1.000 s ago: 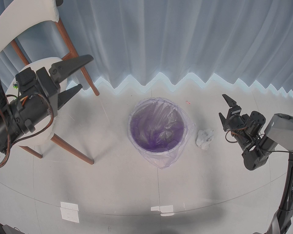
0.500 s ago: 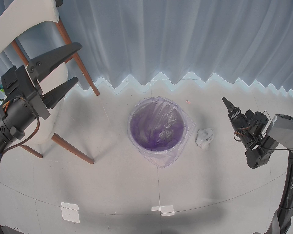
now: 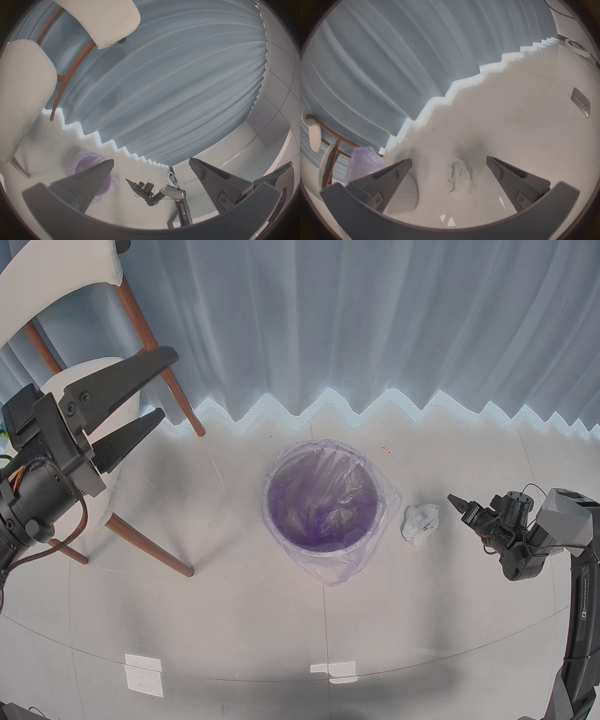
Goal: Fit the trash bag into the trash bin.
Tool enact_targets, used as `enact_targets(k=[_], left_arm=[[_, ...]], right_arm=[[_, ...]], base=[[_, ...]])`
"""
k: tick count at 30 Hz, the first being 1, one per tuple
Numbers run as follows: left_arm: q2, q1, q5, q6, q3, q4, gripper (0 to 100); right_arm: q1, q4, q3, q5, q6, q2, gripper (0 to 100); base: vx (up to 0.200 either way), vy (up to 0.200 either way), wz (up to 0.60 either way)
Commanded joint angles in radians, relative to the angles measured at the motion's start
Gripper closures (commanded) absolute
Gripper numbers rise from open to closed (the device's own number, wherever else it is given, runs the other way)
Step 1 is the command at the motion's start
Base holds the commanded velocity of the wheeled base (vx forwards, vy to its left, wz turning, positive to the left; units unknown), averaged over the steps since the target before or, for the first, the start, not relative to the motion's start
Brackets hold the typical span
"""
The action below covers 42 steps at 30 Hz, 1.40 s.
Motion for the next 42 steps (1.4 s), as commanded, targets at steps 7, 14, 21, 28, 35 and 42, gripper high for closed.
enact_targets(k=[7,14,21,28,35,42], left_arm=[[0.019,-0.029,-0.001,0.006,0.028,-0.001,0],[0.024,-0.041,0.000,0.006,0.042,-0.001,0],[0.032,-0.061,0.000,0.026,0.058,-0.001,0],[0.032,-0.063,0.000,0.026,0.058,-0.001,0],[0.030,-0.083,0.000,0.029,0.067,-0.001,0],[0.024,-0.083,0.002,0.099,0.074,-0.001,0]], right_arm=[[0.048,0.119,-0.265,-0.021,-0.214,0.210,0],[0.076,0.162,-0.408,-0.102,-0.352,0.324,0],[0.101,0.209,-0.609,-0.177,-0.412,0.443,100],[0.101,0.241,-0.670,-0.190,-0.407,0.471,100],[0.091,0.106,-0.644,-0.211,-0.402,0.446,100],[0.090,-0.110,-0.277,-0.236,-0.312,0.175,100]], base=[[0.000,0.000,0.00],[0.000,0.000,0.00],[0.000,0.000,0.00],[0.000,0.000,0.00],[0.000,0.000,0.00],[0.000,0.000,0.00]])
